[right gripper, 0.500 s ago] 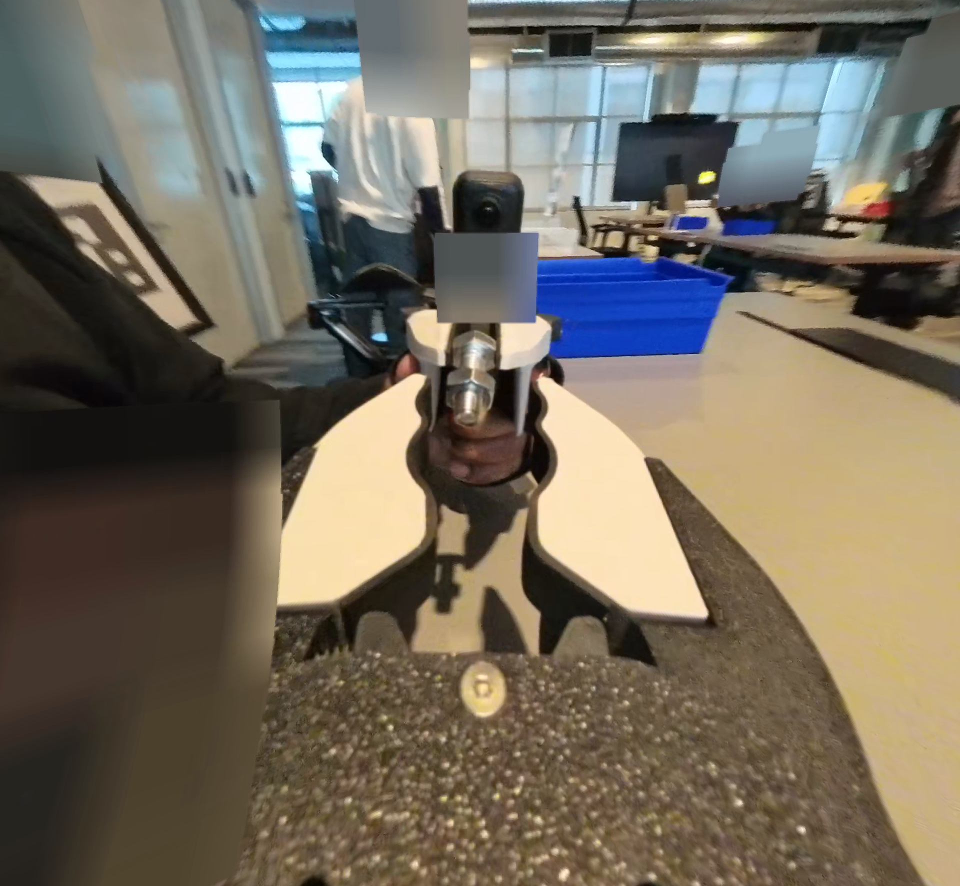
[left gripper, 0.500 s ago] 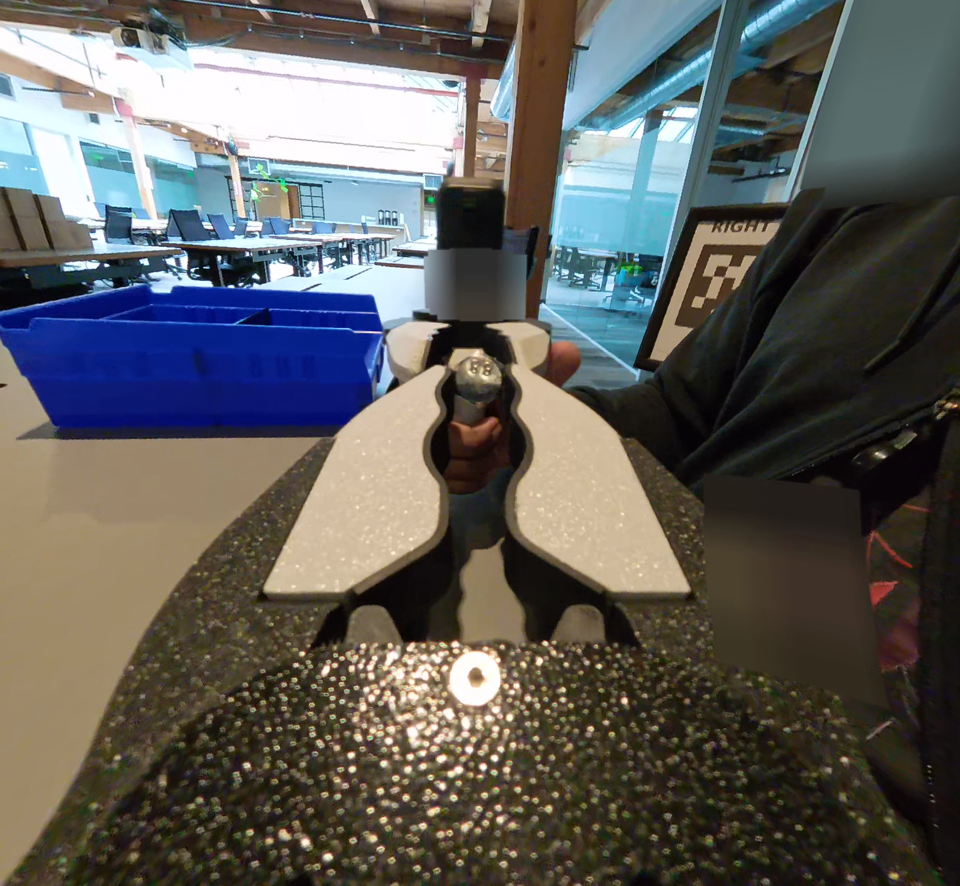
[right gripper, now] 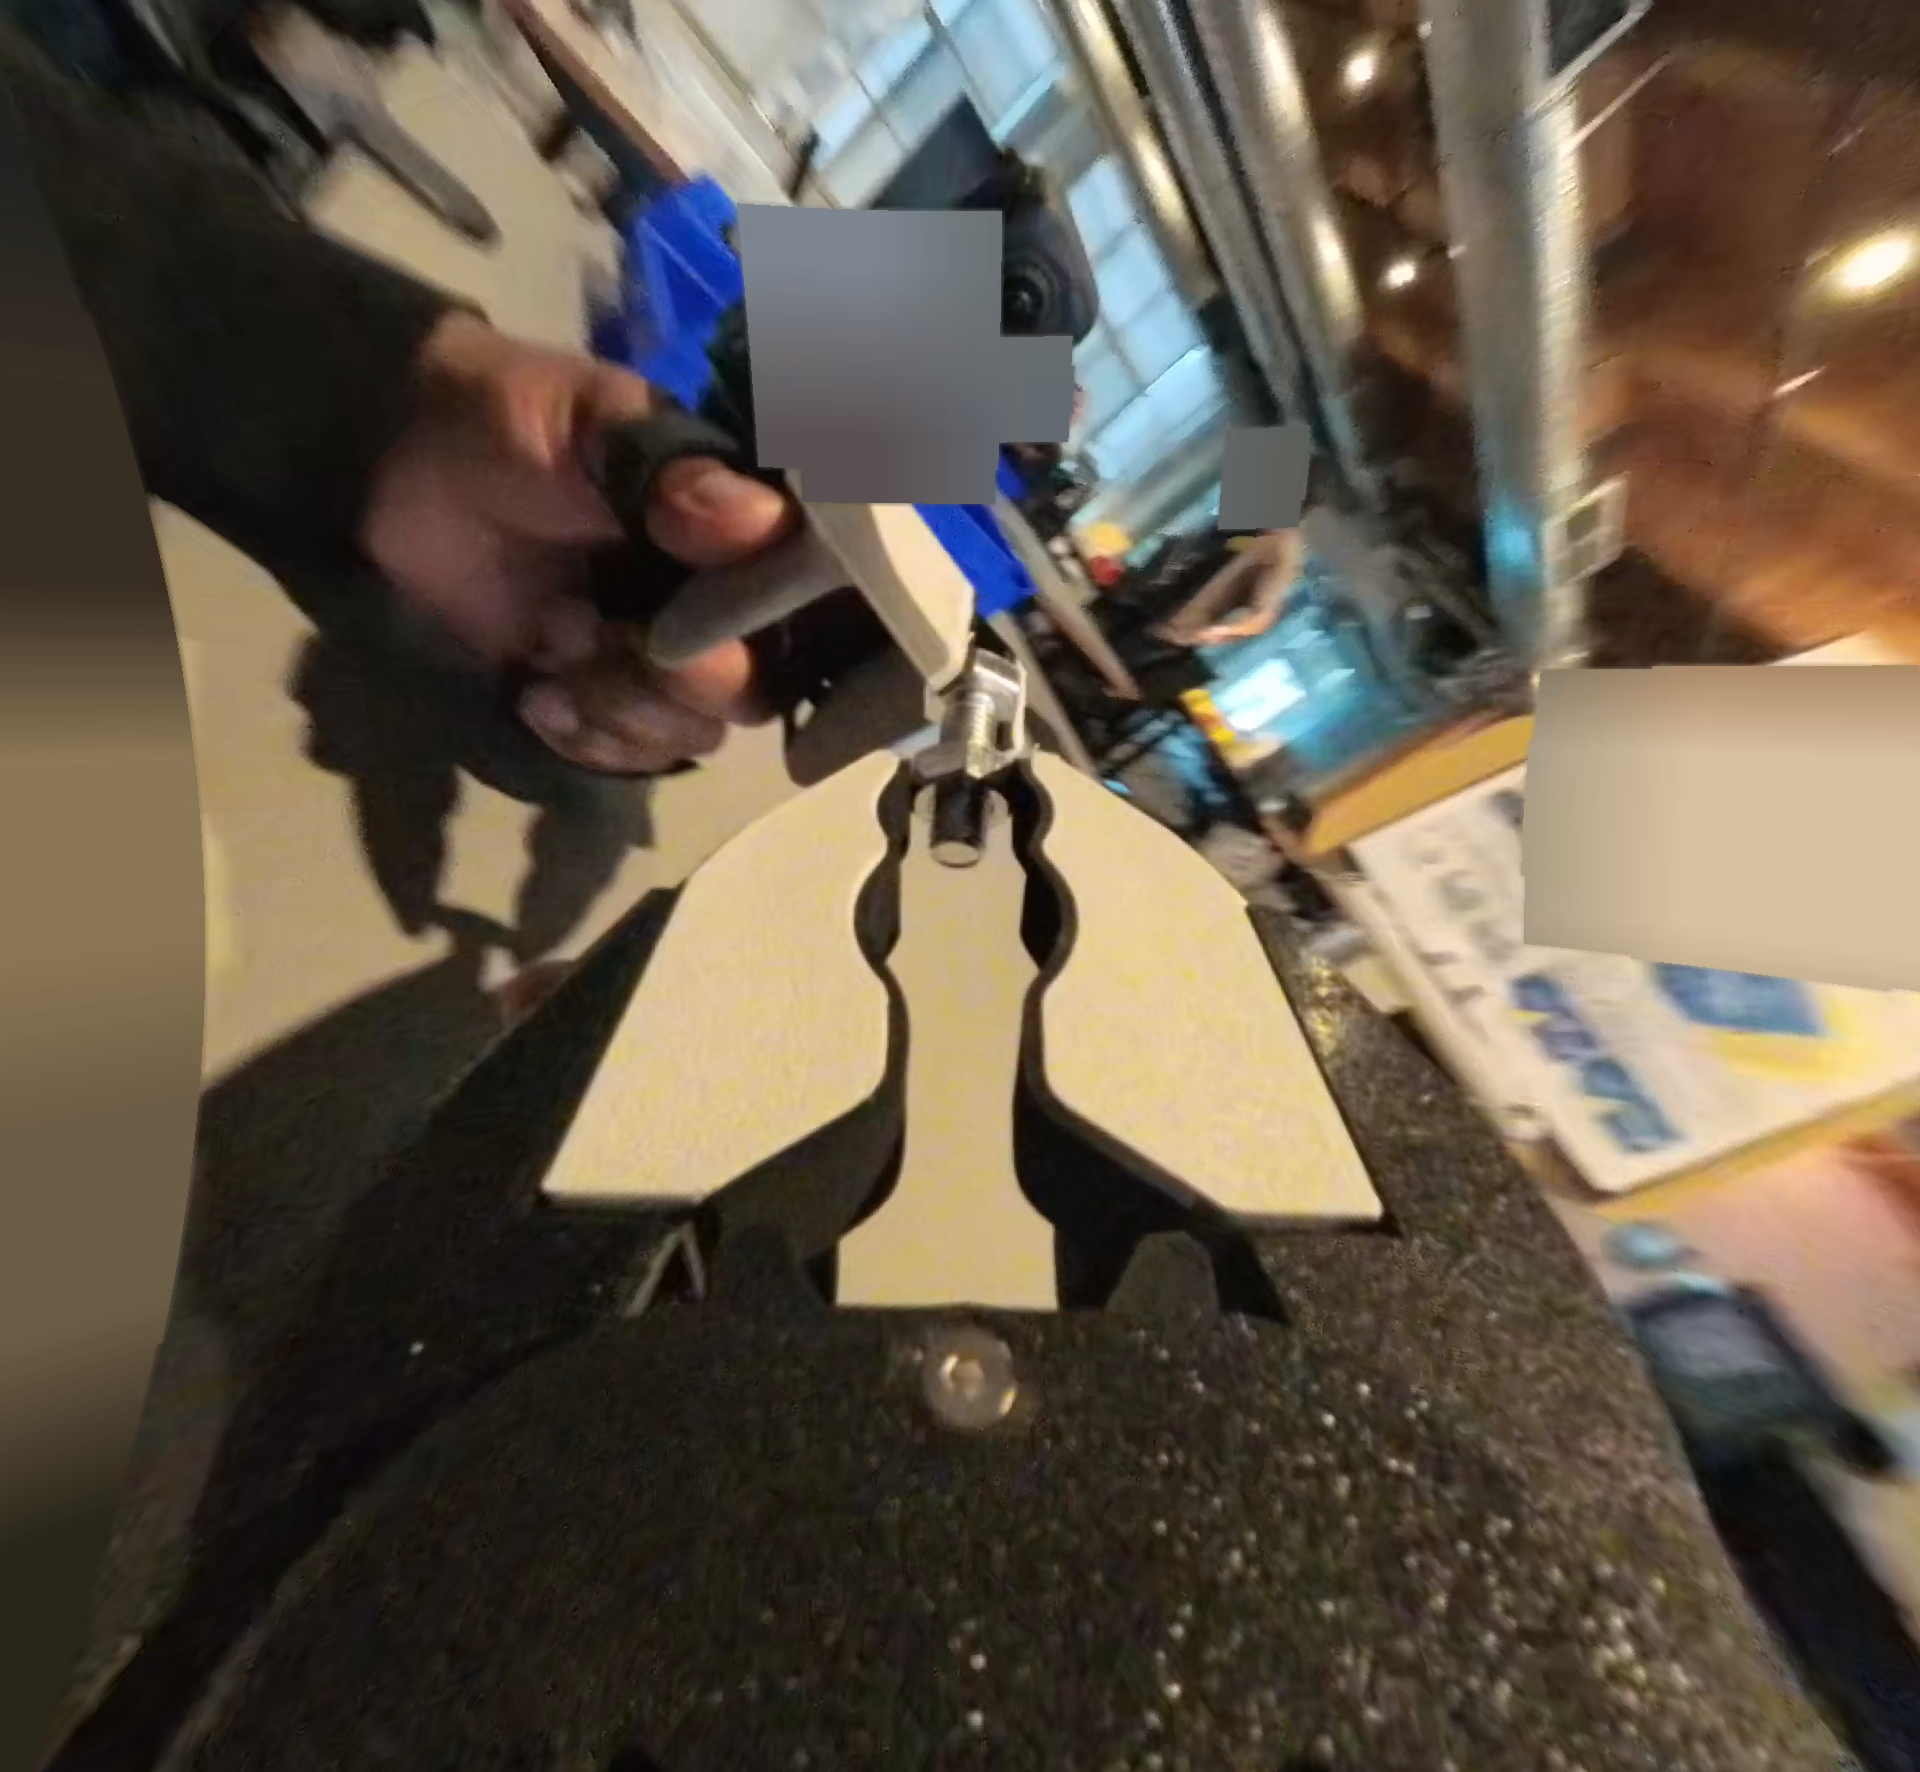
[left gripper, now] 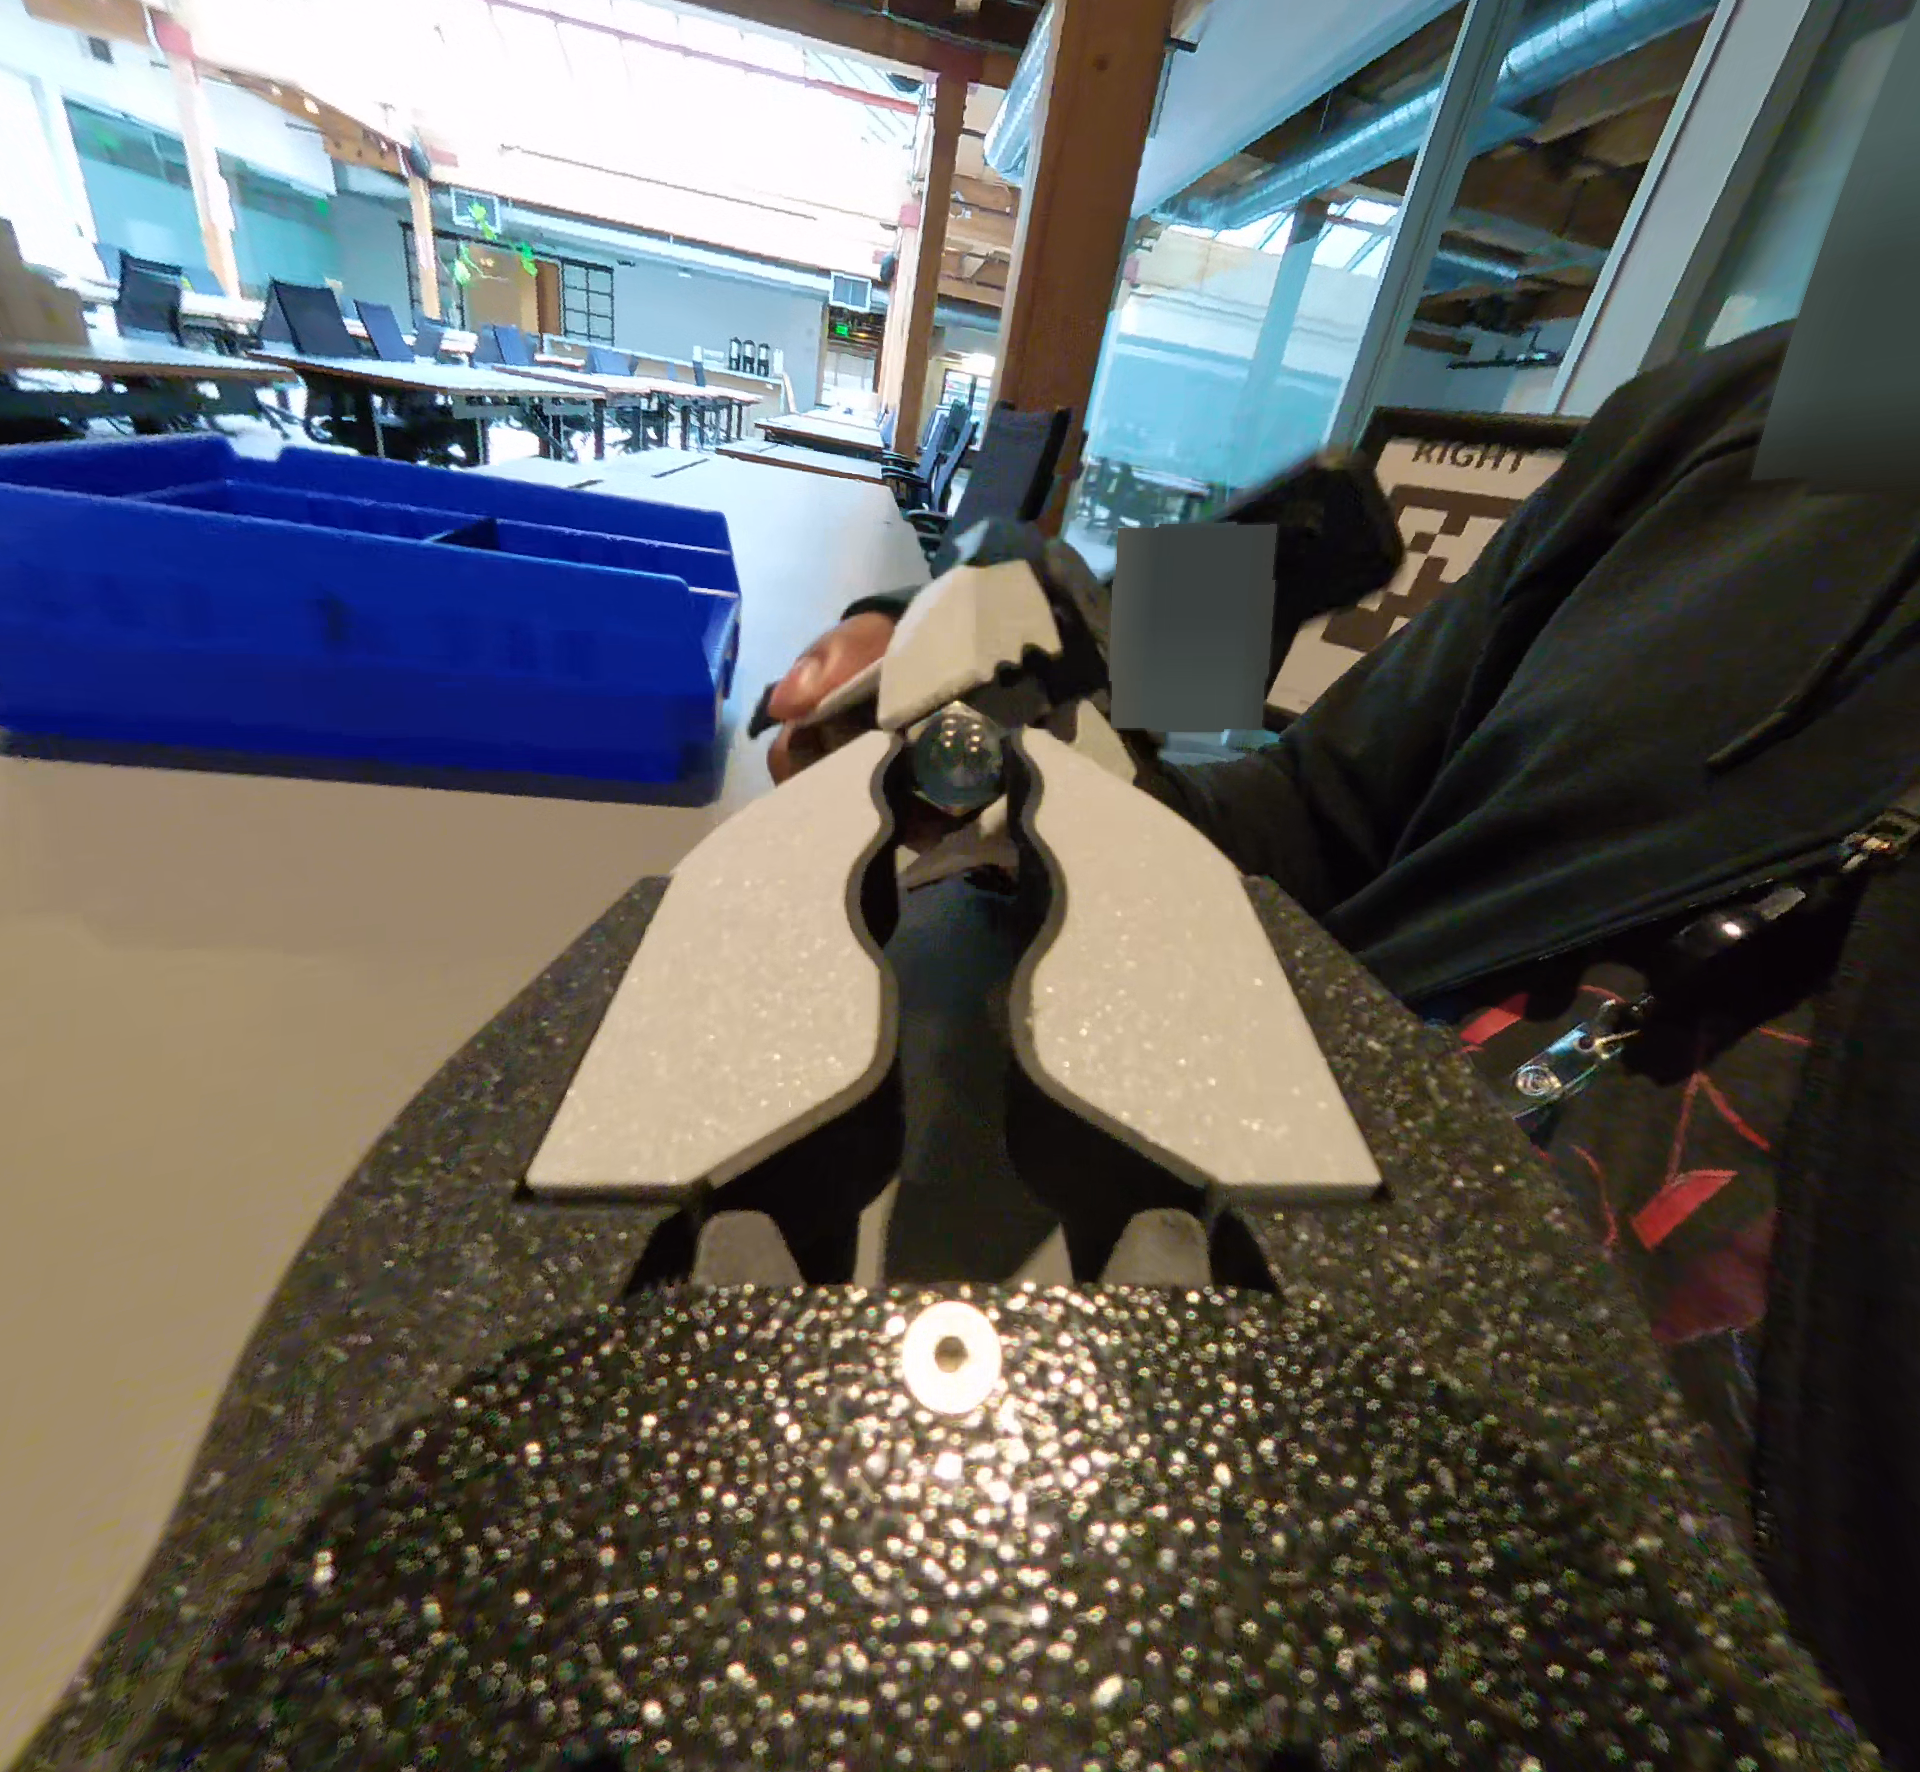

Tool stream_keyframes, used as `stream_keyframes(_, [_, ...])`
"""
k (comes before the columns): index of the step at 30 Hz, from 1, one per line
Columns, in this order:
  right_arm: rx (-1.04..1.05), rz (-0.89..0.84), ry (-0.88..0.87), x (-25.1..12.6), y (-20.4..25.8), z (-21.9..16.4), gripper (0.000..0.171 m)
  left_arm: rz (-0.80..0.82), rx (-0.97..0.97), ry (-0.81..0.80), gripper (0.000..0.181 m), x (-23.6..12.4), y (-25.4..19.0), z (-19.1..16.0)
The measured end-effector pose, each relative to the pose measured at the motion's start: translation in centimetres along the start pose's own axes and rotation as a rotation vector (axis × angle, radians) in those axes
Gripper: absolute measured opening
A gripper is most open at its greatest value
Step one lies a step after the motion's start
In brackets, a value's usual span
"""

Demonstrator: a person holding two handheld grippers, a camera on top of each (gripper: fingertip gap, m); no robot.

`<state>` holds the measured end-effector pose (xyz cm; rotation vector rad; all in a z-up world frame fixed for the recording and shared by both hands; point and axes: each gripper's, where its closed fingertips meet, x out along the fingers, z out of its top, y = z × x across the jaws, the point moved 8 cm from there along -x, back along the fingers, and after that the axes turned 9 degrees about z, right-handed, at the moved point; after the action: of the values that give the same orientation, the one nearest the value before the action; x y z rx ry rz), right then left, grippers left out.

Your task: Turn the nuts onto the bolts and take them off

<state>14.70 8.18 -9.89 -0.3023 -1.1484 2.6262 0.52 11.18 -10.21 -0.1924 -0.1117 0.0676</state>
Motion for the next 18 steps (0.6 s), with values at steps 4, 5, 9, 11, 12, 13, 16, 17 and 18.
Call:
stream_keyframes(4, [0.079, 0.032, -0.029, 0.3, 0.0, 0.1, 0.028, 0.004, 0.03, -0.047, 0.017, -0.3, -0.1, 0.4])
stream_keyframes(5, [0.164, 0.059, -0.061, 0.3, -0.3, 0.0, 0.033, -0.001, 0.044, -0.061, 0.017, -0.4, -0.3, 0.6])
stream_keyframes(9, [0.491, 0.172, -0.22, -0.1, -1.6, -0.5, 0.039, 0.017, 0.097, -0.089, 0.017, -0.6, -0.5, 0.9])
stream_keyframes(11, [0.64, 0.248, -0.302, -0.3, -2.0, -0.7, 0.037, 0.018, 0.119, -0.104, 0.017, -0.6, -0.7, 1.1])
stream_keyframes(12, [0.706, 0.284, -0.336, -0.3, -2.2, -0.8, 0.037, 0.017, 0.131, -0.107, 0.017, -0.6, -0.8, 1.1])
stream_keyframes(13, [0.761, 0.319, -0.367, -0.3, -2.3, -0.9, 0.036, 0.016, 0.144, -0.108, 0.017, -0.6, -0.9, 1.2])
stream_keyframes(16, [0.853, 0.391, -0.42, -0.1, -2.5, -1.0, 0.032, 0.017, 0.17, -0.097, 0.017, -0.5, -1.1, 1.0])
stream_keyframes(17, [0.864, 0.406, -0.42, 0.0, -2.4, -1.0, 0.031, 0.017, 0.175, -0.092, 0.017, -0.5, -1.1, 1.0])
stream_keyframes(18, [0.868, 0.417, -0.41, 0.1, -2.3, -1.0, 0.03, 0.016, 0.179, -0.09, 0.017, -0.5, -1.2, 1.0])
